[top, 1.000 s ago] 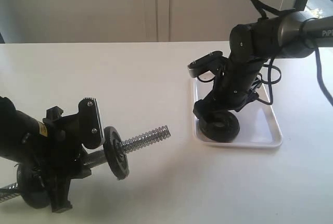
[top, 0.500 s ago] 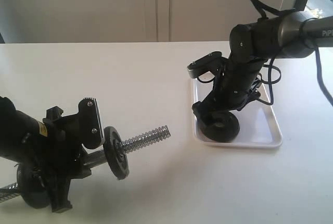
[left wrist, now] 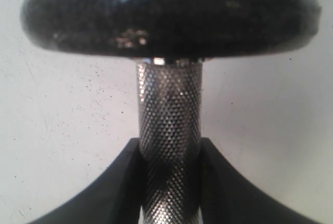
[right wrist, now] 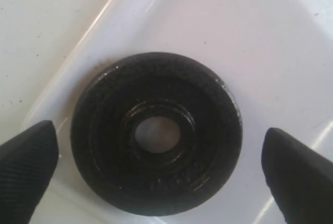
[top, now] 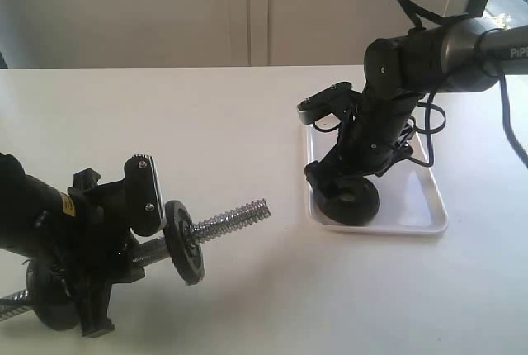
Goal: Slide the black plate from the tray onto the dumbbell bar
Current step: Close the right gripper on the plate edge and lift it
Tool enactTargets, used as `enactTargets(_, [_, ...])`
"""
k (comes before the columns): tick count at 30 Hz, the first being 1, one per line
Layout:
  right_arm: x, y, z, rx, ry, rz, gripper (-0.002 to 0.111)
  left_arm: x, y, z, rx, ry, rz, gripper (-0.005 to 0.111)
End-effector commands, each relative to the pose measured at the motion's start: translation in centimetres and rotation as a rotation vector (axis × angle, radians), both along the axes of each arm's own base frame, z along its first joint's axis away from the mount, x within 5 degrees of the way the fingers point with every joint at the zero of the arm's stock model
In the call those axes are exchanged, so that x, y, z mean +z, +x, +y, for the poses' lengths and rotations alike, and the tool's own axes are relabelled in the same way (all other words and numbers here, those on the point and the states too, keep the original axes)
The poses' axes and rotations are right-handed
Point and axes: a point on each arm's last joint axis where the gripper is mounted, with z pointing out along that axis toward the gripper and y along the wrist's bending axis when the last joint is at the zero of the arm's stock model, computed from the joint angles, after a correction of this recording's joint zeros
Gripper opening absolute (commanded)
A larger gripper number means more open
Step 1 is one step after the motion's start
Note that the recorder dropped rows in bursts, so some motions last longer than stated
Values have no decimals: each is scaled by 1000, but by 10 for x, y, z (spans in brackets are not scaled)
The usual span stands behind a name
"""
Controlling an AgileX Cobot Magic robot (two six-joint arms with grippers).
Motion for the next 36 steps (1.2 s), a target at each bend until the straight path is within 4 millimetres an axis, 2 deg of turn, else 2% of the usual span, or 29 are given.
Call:
enactTargets(1, [-3,2,-2,-2,2,1,105,21,6,-4,29,-92,-111,0])
enactTargets(9, [-32,3,-2,-1,-26,71,105,21,6,-4,29,-92,-111,0])
enactTargets(15, [-35,3,-2,-13,-31,82,105,21,6,-4,29,-92,-111,0])
enactTargets(17, [-37,1,-3,-17,-38,99,101,21,6,-4,29,-92,-111,0])
enactTargets(19, [-37,-1,-4,-44,-41,122,91,21,6,-4,29,-92,-111,0])
enactTargets(21, [-37,-2,-4,-58,-43,134,70,21,6,-4,29,-92,-111,0])
enactTargets(22, [-37,-2,-4,-65,-44,140,52,21,6,-4,29,-92,-111,0])
enactTargets(24, [-37,-2,-4,-64,-46,141,26,21,6,-4,29,-92,-111,0])
enactTargets(25, [-37,-2,-5,-60,-52,138,8,21,6,-4,29,-92,-111,0])
enactTargets(26, [-37,-1,-6,-52,-62,131,0,21,6,-4,29,-92,-111,0])
enactTargets(30, [-28,3,-8,-74,-85,101,1,21,6,-4,29,-92,-111,0])
enactTargets(36, [20,1,-7,-99,-21,1,1,21,6,-4,29,-92,-111,0])
